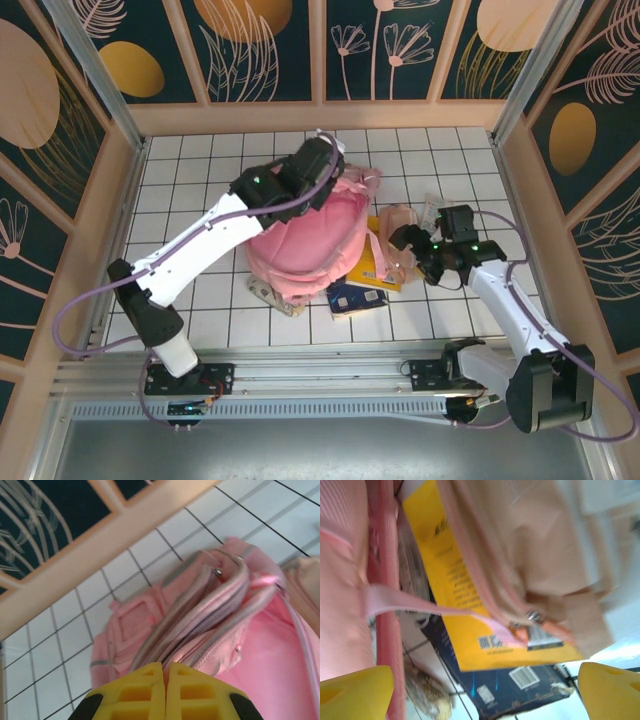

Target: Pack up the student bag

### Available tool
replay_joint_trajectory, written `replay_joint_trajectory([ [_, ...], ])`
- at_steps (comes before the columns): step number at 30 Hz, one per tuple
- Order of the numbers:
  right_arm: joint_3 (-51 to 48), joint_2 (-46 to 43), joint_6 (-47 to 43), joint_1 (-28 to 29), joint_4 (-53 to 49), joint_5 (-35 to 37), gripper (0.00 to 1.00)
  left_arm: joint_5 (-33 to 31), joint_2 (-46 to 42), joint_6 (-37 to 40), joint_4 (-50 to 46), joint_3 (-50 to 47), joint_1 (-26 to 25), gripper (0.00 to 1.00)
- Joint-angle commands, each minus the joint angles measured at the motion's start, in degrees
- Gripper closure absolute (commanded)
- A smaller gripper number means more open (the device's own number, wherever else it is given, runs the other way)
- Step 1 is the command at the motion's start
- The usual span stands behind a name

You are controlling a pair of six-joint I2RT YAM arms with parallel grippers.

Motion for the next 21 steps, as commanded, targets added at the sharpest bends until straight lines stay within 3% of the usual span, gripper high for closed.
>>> replay_joint_trajectory([
  [1,-1.37,0.22,0.48,6.17,0.89,-3.34,0.05,-6.91,-0.32,-1.13,-1.43,7.05,3.47,1.0],
  [5,-2.59,-0.63,4.38,17.46,4.84,2.94,0.05,-7.86,-0.33,-1.37,-1.83,6.26,3.92,1.0],
  [9,4.12,5.48,-0.92,25.8,3.75,15.61,0.06,-9.65,-0.6,-2.19,-2.98,4.58,5.14,1.0],
  [15,20.43,25.97,-8.16,29.47,-7.6,25.05,0.08,-10.33,-0.61,-2.54,-3.71,5.65,6.12,1.0],
  [21,27.14,38.16,-11.07,29.73,-11.81,29.91,0.08,-11.99,-1.48,-3.15,-5.0,5.48,7.6,1.0],
])
